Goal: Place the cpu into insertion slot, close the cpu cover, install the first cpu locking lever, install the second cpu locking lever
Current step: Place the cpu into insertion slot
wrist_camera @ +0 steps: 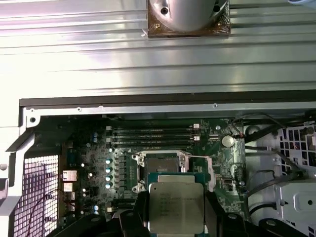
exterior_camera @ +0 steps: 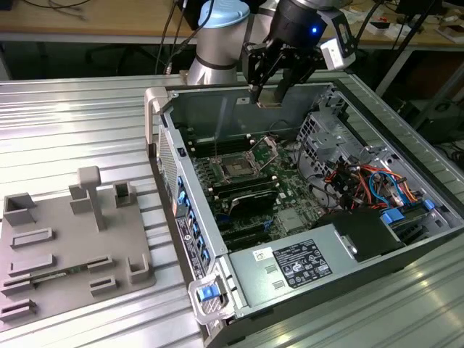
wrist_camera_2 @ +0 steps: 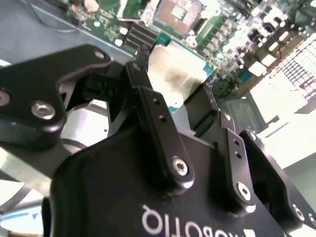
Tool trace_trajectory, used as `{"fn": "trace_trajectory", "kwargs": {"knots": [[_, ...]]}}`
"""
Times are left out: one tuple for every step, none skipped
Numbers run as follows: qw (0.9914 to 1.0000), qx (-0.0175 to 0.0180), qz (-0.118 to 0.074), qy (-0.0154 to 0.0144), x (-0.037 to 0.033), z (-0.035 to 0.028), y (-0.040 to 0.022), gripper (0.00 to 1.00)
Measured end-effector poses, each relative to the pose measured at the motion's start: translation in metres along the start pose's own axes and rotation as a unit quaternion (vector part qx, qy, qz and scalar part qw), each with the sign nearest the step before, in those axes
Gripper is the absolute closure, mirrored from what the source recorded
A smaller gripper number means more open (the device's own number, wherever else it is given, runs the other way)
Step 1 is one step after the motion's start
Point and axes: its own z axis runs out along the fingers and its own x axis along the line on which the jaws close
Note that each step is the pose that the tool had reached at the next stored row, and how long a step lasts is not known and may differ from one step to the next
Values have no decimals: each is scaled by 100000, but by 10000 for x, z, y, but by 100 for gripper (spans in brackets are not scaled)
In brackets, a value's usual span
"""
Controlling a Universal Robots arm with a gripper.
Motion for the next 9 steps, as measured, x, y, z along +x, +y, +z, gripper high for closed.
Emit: {"fn": "trace_trajectory", "kwargs": {"knots": [[99998, -7, 691, -58, 3, 3, -1, 45], [99991, -14, 1323, -110, 5, 6, -2, 45], [99991, -20, 1345, -120, 5, 6, -1, 45], [99991, -24, 1358, -122, 5, 7, -1, 45], [99991, -26, 1370, -124, 5, 7, -1, 45], [99990, -26, 1409, -126, 5, 7, -1, 45], [99990, -29, 1424, -128, 5, 7, -1, 45], [99989, -29, 1476, -133, 5, 7, -1, 45], [99988, -32, 1534, -139, 5, 7, -1, 45]]}}
